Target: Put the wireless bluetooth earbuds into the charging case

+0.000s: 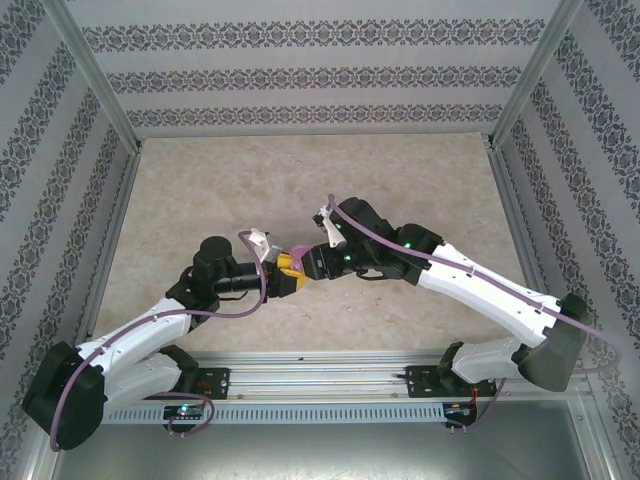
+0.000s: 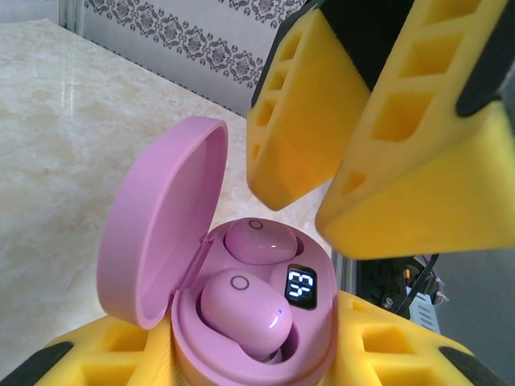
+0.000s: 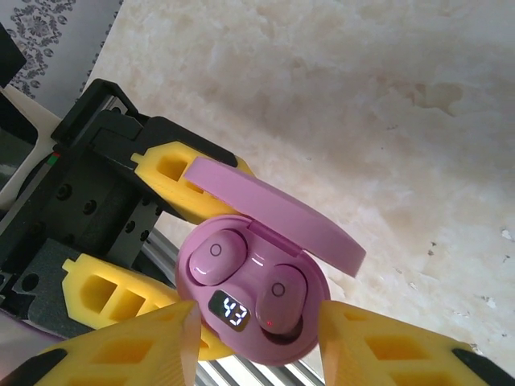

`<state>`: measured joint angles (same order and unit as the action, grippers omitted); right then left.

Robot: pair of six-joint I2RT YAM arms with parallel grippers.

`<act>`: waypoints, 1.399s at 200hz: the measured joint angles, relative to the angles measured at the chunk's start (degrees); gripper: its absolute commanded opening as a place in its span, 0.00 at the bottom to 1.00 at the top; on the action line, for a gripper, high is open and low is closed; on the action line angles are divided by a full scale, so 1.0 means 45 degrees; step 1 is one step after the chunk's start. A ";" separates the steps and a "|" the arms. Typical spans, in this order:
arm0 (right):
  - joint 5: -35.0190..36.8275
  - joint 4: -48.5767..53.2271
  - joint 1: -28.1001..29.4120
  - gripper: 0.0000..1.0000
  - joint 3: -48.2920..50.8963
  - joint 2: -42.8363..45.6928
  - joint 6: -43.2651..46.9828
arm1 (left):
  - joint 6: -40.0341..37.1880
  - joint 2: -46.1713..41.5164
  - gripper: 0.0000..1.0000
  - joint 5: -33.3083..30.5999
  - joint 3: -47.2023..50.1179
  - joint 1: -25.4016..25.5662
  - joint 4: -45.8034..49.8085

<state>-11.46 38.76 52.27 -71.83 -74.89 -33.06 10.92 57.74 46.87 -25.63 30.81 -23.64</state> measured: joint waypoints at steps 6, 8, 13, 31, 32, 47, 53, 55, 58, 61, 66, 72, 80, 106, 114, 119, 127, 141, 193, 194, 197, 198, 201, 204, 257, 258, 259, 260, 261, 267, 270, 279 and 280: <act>0.0019 0.0039 0.0000 0.43 -0.0005 0.0121 0.0000 | 0.0000 -0.0005 0.23 0.0000 0.0000 0.0000 0.0005; 0.0039 0.0053 0.0000 0.43 -0.0005 0.0170 0.0000 | 0.0005 -0.0005 0.23 0.0000 0.0000 0.0000 0.0005; 0.0078 0.0073 -0.0005 0.43 -0.0005 0.0311 -0.0005 | 0.0005 -0.0010 0.23 0.0005 0.0000 0.0000 0.0005; 0.0209 0.0015 -0.0185 0.45 0.0063 0.1112 -0.0034 | 0.0000 -0.0010 0.22 0.0005 -0.0044 0.0000 0.0019; 0.0204 0.0005 -0.0199 0.44 0.0073 0.1146 -0.0034 | 0.0000 -0.0010 0.22 0.0005 -0.0053 0.0000 0.0019; 0.0121 -0.0253 -0.0767 0.46 0.0282 0.1933 -0.0257 | -0.0005 -0.0087 0.23 0.0000 -0.0097 0.0000 0.0015; 0.0029 -0.0374 -0.1132 0.48 0.0340 0.2171 -0.0384 | 0.0000 -0.0151 0.23 0.0000 -0.0097 0.0000 0.0010; 0.0024 -0.0389 -0.1209 0.48 0.0350 0.2210 -0.0393 | 0.0000 -0.0170 0.23 0.0000 -0.0097 0.0000 0.0010; -0.0010 -0.0447 -0.1423 0.48 0.0369 0.2288 -0.0525 | 0.0000 -0.0189 0.23 0.0000 -0.0097 0.0000 0.0010; -0.0049 -0.0500 -0.1583 0.49 0.0389 0.2331 -0.0539 | 0.0000 -0.0214 0.23 0.0005 -0.0097 0.0000 0.0010; -0.0083 -0.0583 -0.1831 0.49 0.0403 0.2370 -0.0680 | -0.0005 -0.0233 0.23 0.0005 -0.0097 0.0000 0.0005; -0.0121 -0.0680 -0.2118 0.49 0.0413 0.2361 -0.0787 | 0.0000 -0.0243 0.23 0.0010 -0.0097 0.0000 0.0005; -0.0214 -0.0782 -0.2399 0.49 0.0418 0.2244 -0.0923 | 0.0000 -0.0243 0.23 0.0019 -0.0097 0.0005 0.0010; -0.0831 -0.1180 -0.2739 0.49 0.0413 0.1375 -0.1141 | -0.0005 -0.0170 0.23 0.0165 -0.0160 0.0049 0.0005; -0.1103 -0.1326 -0.2759 0.49 0.0413 0.1001 -0.1234 | 0.0000 -0.0097 0.23 0.0209 -0.0209 0.0073 0.0005; -0.1268 -0.1423 -0.2759 0.49 0.0413 0.0767 -0.1258 | 0.0000 -0.0044 0.23 0.0219 -0.0238 0.0078 0.0000; -0.1545 -0.1569 -0.2759 0.49 0.0408 0.0389 -0.1307 | 0.0005 0.0044 0.23 0.0243 -0.0277 0.0078 -0.0005; -0.1991 -0.1778 -0.2759 0.49 0.0403 -0.0146 -0.1355 | 0.0019 0.0204 0.23 0.0243 -0.0311 0.0083 -0.0083; -0.3434 -0.2477 -0.2788 0.52 0.0559 -0.0461 -0.1700 | 0.0219 0.0355 0.23 0.0194 -0.0359 0.0083 -0.0539; -0.3439 -0.2501 -0.2788 0.52 0.0573 -0.0452 -0.1695 | 0.0223 0.0355 0.23 0.0194 -0.0359 0.0083 -0.0563; -0.3487 -0.2589 -0.2788 0.53 0.0670 -0.0369 -0.1744 | 0.0257 0.0355 0.23 0.0194 -0.0364 0.0083 -0.0597; -0.3497 -0.2608 -0.2788 0.53 0.0690 -0.0345 -0.1758 | 0.0267 0.0355 0.23 0.0194 -0.0364 0.0083 -0.0607; -0.3521 -0.2686 -0.2788 0.54 0.0777 -0.0267 -0.1783 | 0.0277 0.0364 0.23 0.0185 -0.0364 0.0083 -0.0641; -0.3555 -0.2749 -0.2788 0.54 0.0884 -0.0175 -0.1846 | 0.0321 0.0374 0.23 0.0189 -0.0364 0.0083 -0.0680; -0.3755 -0.3895 -0.2788 0.58 0.2788 0.1321 -0.3332 | 0.1151 0.0811 0.23 0.0136 -0.0457 0.0083 -0.1758; -0.3759 -0.3929 -0.2788 0.58 0.2812 0.1336 -0.3376 | 0.1175 0.0821 0.23 0.0136 -0.0457 0.0083 -0.1783; -0.3769 -0.3988 -0.2788 0.58 0.2866 0.1365 -0.3429 | 0.1195 0.0831 0.23 0.0136 -0.0461 0.0083 -0.1817; -0.3774 -0.4022 -0.2788 0.59 0.2890 0.1379 -0.3463 | 0.1229 0.0845 0.23 0.0136 -0.0457 0.0083 -0.1860; -0.3784 -0.4085 -0.2788 0.59 0.2943 0.1404 -0.3521 | 0.1234 0.0855 0.23 0.0136 -0.0461 0.0083 -0.1880; -0.3823 -0.4313 -0.2788 0.59 0.3133 0.1506 -0.3725 | 0.1365 0.0942 0.23 0.0141 -0.0471 0.0083 -0.2050; -0.3837 -0.4401 -0.2788 0.59 0.3215 0.1549 -0.3808 | 0.1409 0.0986 0.23 0.0146 -0.0486 0.0083 -0.2103; -0.3895 -0.4765 -0.2788 0.59 0.3449 0.1642 -0.4177 | 0.1569 0.1132 0.23 0.0151 -0.0529 0.0083 -0.2239; -0.3915 -0.4823 -0.2793 0.59 0.3483 0.1651 -0.4255 | 0.1583 0.1141 0.23 0.0151 -0.0529 0.0083 -0.2249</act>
<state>-29.08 17.06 39.70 -56.16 -67.46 -52.21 18.04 62.87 47.55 -28.01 31.18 -33.76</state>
